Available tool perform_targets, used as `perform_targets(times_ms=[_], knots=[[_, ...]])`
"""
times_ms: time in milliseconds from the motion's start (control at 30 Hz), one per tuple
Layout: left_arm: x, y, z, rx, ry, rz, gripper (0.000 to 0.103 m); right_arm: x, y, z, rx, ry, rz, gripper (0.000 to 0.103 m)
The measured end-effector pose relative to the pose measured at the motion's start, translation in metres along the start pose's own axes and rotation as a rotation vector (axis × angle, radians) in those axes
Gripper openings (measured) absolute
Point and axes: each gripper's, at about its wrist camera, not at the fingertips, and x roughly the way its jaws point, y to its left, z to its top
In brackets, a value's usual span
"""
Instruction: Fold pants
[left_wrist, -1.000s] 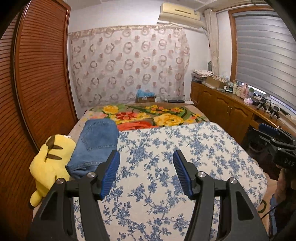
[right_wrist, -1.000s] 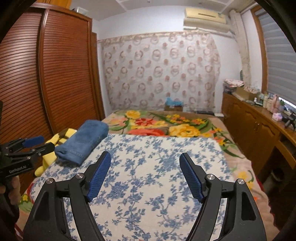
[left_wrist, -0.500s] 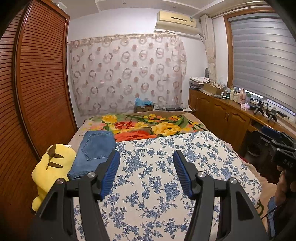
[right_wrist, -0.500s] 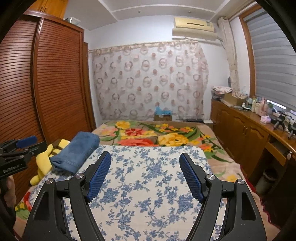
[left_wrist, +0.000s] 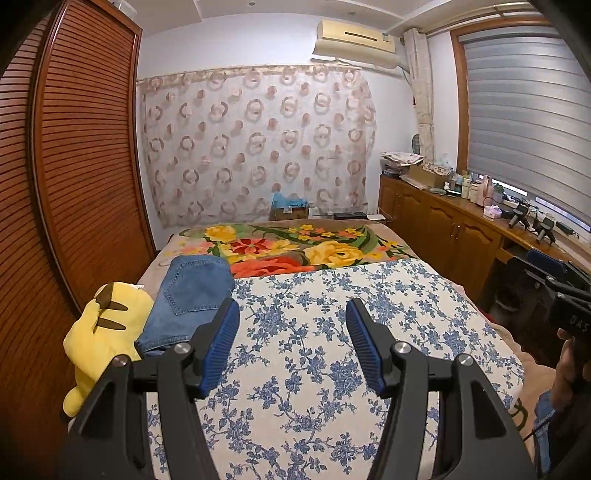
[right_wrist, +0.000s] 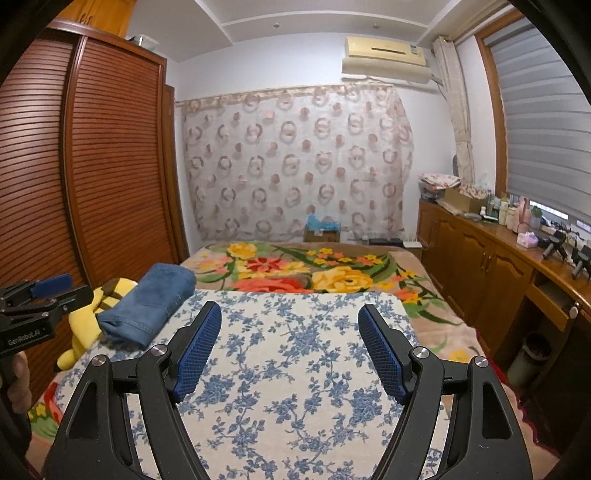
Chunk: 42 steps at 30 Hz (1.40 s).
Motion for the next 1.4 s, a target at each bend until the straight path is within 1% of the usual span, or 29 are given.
perform_targets(times_ms=[1400], knots=[[0.0003, 0.0026, -0.0039, -0.002, -0.003, 0.002, 0.059, 0.0001, -0.0013, -0.0029, -0.001, 0.000, -0.005, 0.079]])
